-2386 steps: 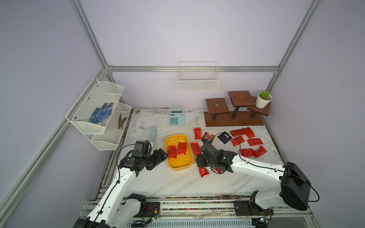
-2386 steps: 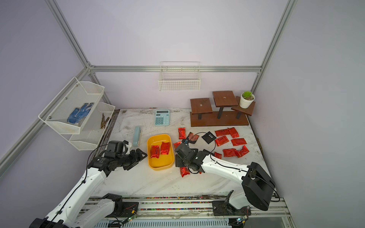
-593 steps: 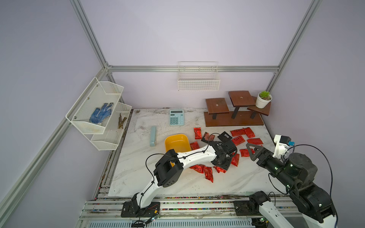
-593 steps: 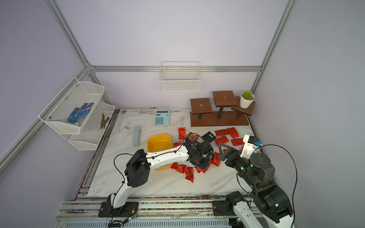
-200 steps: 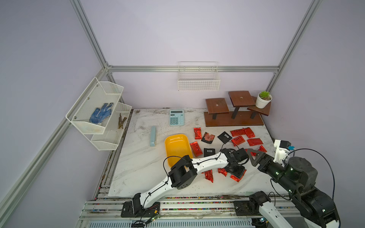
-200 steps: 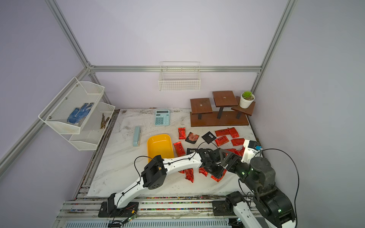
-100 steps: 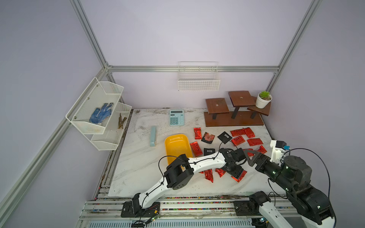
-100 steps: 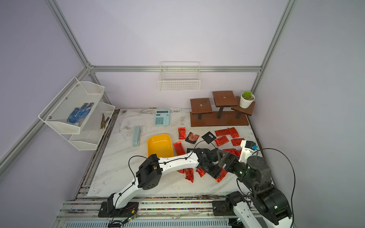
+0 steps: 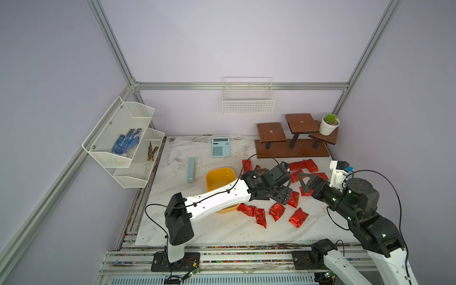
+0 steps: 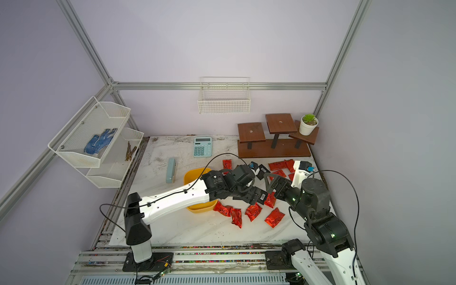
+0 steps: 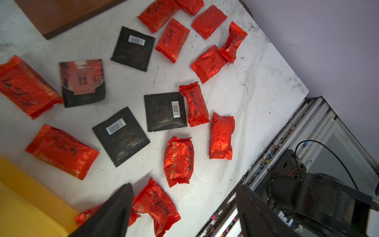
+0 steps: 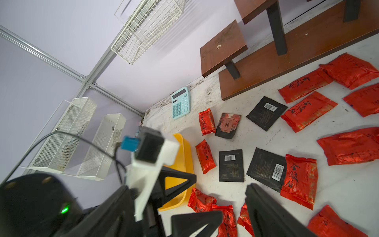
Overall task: Take the tea bags out of the storage box
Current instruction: Adjust the storage box at the center of the board.
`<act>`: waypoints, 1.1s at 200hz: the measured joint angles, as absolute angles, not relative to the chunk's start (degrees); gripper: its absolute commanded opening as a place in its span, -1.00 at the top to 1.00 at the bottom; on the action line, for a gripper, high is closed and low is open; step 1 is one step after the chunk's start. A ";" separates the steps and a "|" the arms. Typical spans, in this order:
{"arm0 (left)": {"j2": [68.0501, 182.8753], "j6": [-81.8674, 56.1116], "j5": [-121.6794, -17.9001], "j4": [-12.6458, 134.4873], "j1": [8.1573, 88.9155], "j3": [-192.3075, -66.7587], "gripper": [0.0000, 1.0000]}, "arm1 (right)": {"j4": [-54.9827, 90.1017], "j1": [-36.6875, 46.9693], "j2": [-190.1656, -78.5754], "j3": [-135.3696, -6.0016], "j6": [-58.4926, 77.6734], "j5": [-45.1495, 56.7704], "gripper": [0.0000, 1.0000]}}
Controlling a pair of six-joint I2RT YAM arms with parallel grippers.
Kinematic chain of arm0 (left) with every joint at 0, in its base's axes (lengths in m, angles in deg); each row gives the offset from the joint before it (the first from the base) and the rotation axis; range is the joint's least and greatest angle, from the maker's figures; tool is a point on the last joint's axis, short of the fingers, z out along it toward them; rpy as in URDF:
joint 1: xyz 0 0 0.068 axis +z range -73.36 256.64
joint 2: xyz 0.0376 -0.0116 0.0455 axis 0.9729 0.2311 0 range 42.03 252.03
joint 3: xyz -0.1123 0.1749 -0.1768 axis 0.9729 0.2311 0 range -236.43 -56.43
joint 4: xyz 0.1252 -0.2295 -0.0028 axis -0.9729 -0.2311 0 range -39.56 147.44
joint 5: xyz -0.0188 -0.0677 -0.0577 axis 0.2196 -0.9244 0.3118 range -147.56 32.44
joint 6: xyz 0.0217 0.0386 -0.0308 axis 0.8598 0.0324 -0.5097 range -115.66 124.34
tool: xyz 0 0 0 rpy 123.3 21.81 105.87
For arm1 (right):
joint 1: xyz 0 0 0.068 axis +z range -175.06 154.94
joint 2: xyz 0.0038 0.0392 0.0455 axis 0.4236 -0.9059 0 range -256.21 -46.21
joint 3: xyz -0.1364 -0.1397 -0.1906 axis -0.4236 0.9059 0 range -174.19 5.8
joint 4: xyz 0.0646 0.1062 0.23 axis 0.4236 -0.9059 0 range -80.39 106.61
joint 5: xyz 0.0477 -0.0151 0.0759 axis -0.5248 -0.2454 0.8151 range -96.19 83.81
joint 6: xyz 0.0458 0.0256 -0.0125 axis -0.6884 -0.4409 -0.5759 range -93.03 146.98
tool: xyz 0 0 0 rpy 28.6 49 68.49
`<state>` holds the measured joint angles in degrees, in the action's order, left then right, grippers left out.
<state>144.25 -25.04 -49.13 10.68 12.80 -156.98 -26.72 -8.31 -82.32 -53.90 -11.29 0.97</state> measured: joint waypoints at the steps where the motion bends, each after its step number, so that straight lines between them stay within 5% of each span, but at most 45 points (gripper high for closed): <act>1: 143.94 -25.07 -49.03 10.68 12.87 -156.74 -0.67 | -26.57 -8.31 -82.41 -53.83 -11.29 0.99 -0.80; 81: 115.75 -30.81 -44.24 11.27 29.89 -129.05 -0.70 | -12.49 -6.95 -94.43 -44.94 -12.42 12.07 -0.35; 119: 103.75 -35.25 -45.22 10.54 40.52 -116.59 -0.71 | -9.17 3.65 -104.27 -43.06 -11.37 12.42 -0.24; 220: 87.59 -37.04 -53.94 5.32 58.99 -106.67 -0.78 | -20.52 22.66 -146.21 -80.08 9.09 9.71 -0.23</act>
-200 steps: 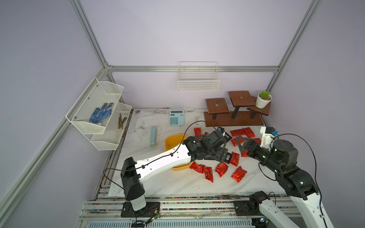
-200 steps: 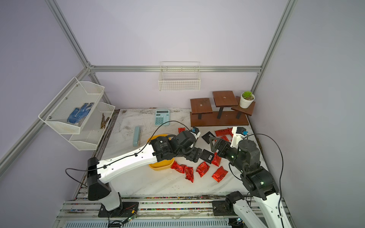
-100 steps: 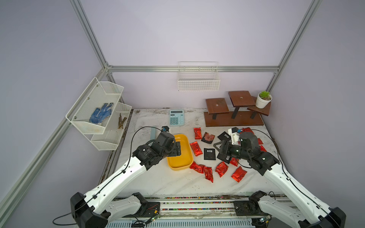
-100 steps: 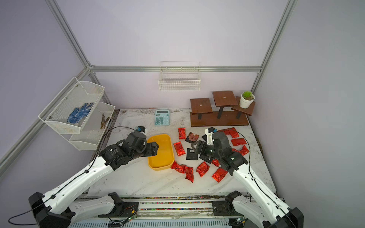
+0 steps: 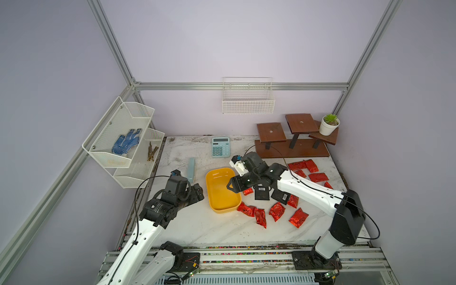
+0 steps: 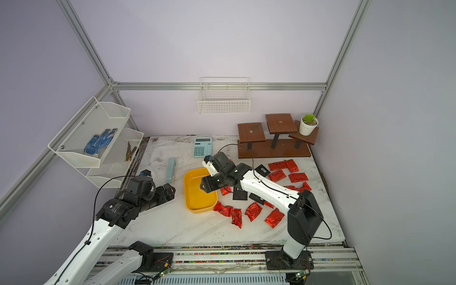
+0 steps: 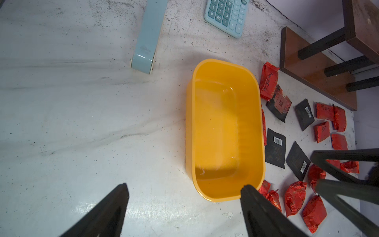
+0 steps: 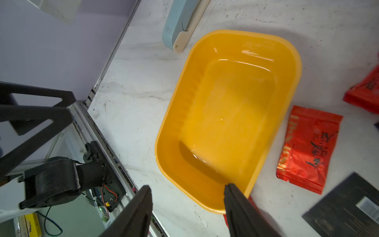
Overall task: Take the tea bags out of the storage box
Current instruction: Adjust the storage box at the center of the board.
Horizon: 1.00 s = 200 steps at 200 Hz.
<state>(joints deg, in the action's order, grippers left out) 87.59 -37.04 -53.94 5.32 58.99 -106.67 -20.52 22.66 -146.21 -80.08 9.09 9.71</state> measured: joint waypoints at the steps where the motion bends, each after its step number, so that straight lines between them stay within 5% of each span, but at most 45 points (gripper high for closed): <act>1: 87.53 -37.04 -53.99 5.28 59.05 -106.67 -0.78 | -20.78 22.88 -146.80 -80.65 9.17 9.58 -0.23; 45: 84.91 -36.72 -56.33 3.05 61.85 -106.69 -0.80 | -30.24 28.85 -160.68 -92.69 6.97 3.85 -0.29; 78: 84.23 -36.58 -57.96 2.94 62.26 -106.69 -0.80 | -34.35 30.36 -164.22 -92.96 3.62 -0.12 -0.50; 135: 84.29 -36.56 -60.04 3.75 62.37 -106.69 -0.80 | -34.88 30.18 -167.63 -92.78 1.02 -2.09 -0.51; 181: 84.29 -36.56 -60.41 3.83 62.37 -106.69 -0.80 | -34.90 30.29 -171.76 -93.02 0.41 -2.48 -0.35; 200: 84.43 -36.56 -60.48 3.83 62.37 -106.69 -0.80 | -34.72 30.29 -171.98 -93.06 0.08 -2.88 -0.01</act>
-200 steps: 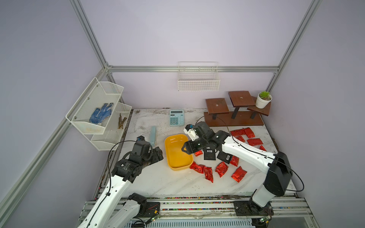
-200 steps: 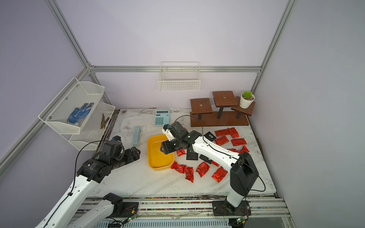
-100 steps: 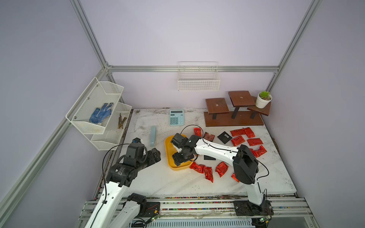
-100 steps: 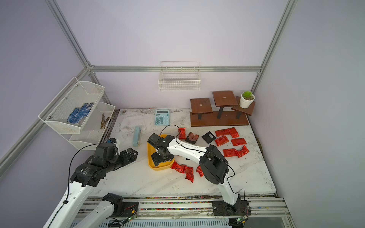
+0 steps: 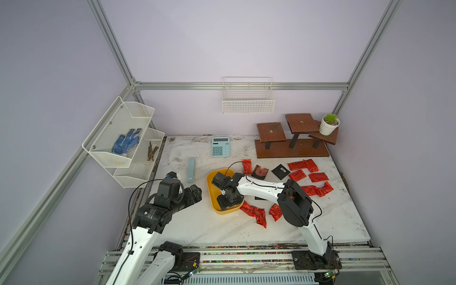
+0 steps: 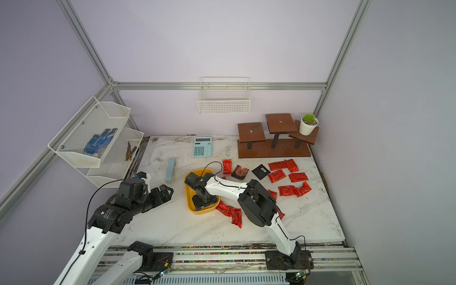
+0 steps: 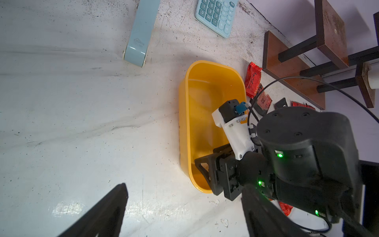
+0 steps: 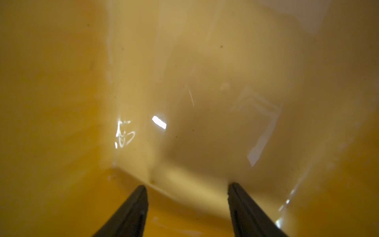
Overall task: Take the tea bags out of the storage box
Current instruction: Adjust the storage box at the center of the board, then reset both arms
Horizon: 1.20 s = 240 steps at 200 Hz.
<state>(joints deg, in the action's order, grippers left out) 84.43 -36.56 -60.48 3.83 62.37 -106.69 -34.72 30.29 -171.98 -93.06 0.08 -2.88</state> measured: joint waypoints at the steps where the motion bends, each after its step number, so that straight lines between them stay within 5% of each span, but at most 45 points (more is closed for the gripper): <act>1: 84.43 -36.56 -60.48 3.83 62.37 -106.69 -0.80 | -34.70 30.29 -171.98 -93.06 0.01 -2.88 0.01; 37: 85.26 -36.58 -60.76 3.90 62.40 -106.69 -0.80 | -34.35 30.27 -172.44 -93.39 -0.14 -3.86 0.74; 59: 85.45 -36.58 -60.78 3.94 62.40 -106.69 -0.80 | -33.94 30.27 -173.05 -94.55 -0.88 -4.30 1.00; 106: 87.68 -36.37 -59.23 3.22 62.66 -110.21 -0.87 | -30.70 29.96 -169.21 -93.70 -2.13 -6.99 1.00; 151: 89.76 -34.60 -51.39 5.98 62.75 -118.05 -1.00 | -24.14 28.41 -146.26 -84.74 -2.28 -14.51 1.00; 182: 92.32 -28.98 -45.55 9.67 62.75 -121.09 -1.00 | -14.37 27.32 -124.20 -70.79 0.04 -27.93 -0.01; 196: 93.58 -26.75 -42.93 11.77 62.75 -121.55 -0.99 | -6.66 26.99 -113.34 -61.20 3.14 -34.26 -0.03; 207: 93.85 -25.18 -40.59 13.54 62.75 -120.92 -1.00 | 4.07 26.79 -104.36 -50.99 7.69 -37.98 -0.97; 240: 89.74 -17.96 -35.26 25.98 62.81 -110.05 -1.00 | 28.42 26.01 -81.78 -24.11 23.34 -40.43 -1.00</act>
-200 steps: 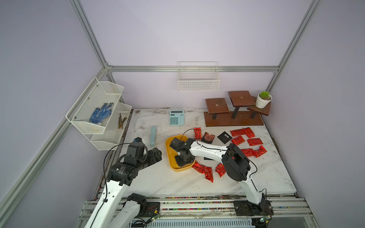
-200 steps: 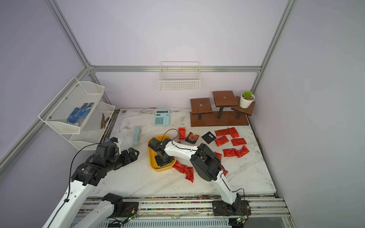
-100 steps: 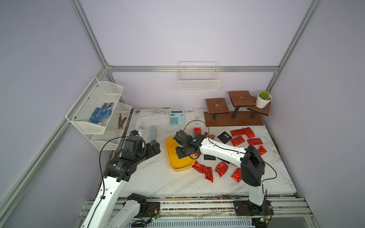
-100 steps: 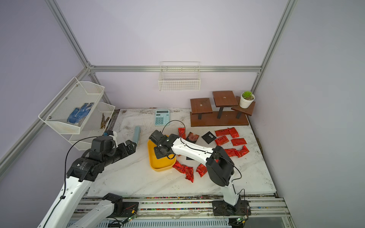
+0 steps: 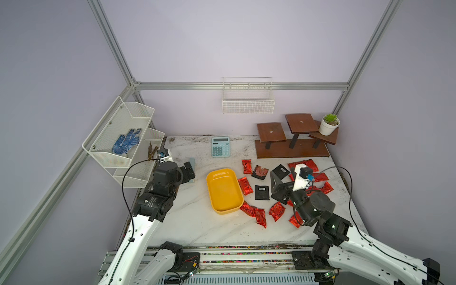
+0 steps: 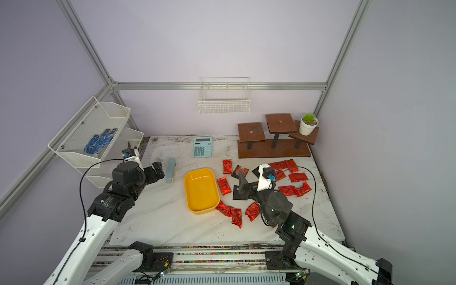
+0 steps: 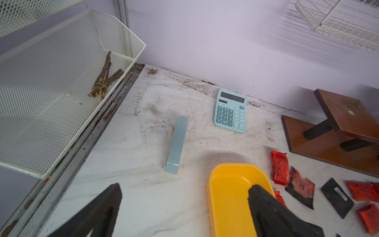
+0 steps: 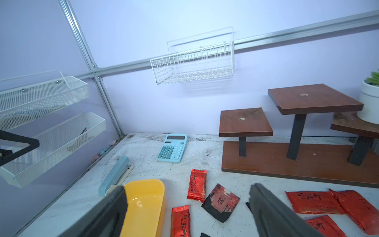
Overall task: Take the tea bags out of the storage box
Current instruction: Reset both arms
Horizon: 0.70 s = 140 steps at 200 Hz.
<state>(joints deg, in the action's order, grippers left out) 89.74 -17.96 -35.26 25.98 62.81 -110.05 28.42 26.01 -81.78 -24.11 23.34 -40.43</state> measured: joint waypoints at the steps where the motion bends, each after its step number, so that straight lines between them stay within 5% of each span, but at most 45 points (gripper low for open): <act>1: 89.61 -17.77 -35.12 26.33 62.81 -109.73 -1.00 | 28.92 25.92 -81.30 -23.67 23.84 -40.62 -1.00; 65: 91.18 -7.69 -25.62 60.20 66.99 -76.59 -1.00 | 40.90 0.39 -80.36 -11.19 29.61 -44.25 -0.98; 99: 99.55 -4.70 -25.00 72.42 68.65 -73.14 -1.00 | 45.51 -9.64 -87.55 -1.27 22.61 -45.13 -0.98; 140: 109.78 -1.81 -27.41 86.65 71.62 -72.07 -1.00 | 61.36 -11.56 -103.35 2.10 21.26 -44.73 -0.98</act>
